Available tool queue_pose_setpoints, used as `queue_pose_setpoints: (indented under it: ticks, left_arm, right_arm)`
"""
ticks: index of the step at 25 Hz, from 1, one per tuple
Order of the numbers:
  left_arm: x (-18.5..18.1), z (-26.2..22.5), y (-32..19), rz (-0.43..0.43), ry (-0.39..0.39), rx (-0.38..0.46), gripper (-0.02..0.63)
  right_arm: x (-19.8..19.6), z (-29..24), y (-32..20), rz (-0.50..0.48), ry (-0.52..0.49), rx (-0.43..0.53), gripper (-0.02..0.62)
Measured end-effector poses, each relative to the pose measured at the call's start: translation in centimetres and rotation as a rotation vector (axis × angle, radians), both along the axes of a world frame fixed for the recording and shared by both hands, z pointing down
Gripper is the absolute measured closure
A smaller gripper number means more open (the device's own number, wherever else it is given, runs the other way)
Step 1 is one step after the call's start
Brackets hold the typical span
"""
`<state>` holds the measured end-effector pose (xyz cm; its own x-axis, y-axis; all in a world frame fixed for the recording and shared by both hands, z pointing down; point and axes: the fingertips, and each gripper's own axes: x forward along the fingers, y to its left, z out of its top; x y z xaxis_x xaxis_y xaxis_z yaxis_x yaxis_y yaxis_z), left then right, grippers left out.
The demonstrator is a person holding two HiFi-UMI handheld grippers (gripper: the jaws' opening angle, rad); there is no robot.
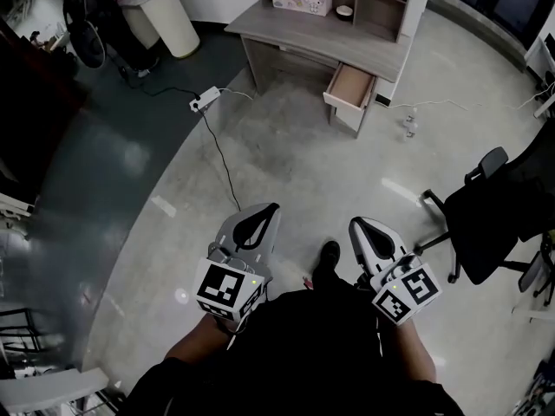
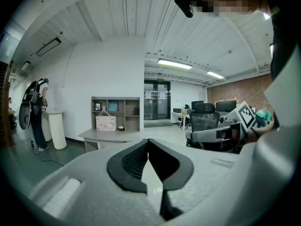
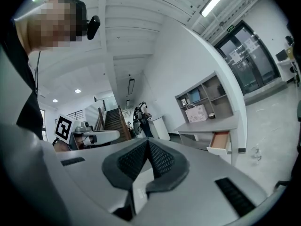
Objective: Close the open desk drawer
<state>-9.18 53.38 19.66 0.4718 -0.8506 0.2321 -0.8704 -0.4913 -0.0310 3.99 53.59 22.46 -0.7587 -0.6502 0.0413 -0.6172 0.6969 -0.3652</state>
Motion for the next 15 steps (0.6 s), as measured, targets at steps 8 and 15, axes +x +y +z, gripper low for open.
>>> queue_pose_setpoints:
  ticks: [8,15]
  left_arm:
    - [2.7,-0.6,-12.2,-0.017,-0.029,-0.014,0.598]
    - [4.6,0.7,-20.3,0.013,-0.003,-0.051,0.598]
  right_arm:
    - [2.9,0.2,-12.1,-0.059,0.007,-0.033,0.583]
    - [3.1,1.1,-18.7,-0.075,-0.007,-0.083,0.583]
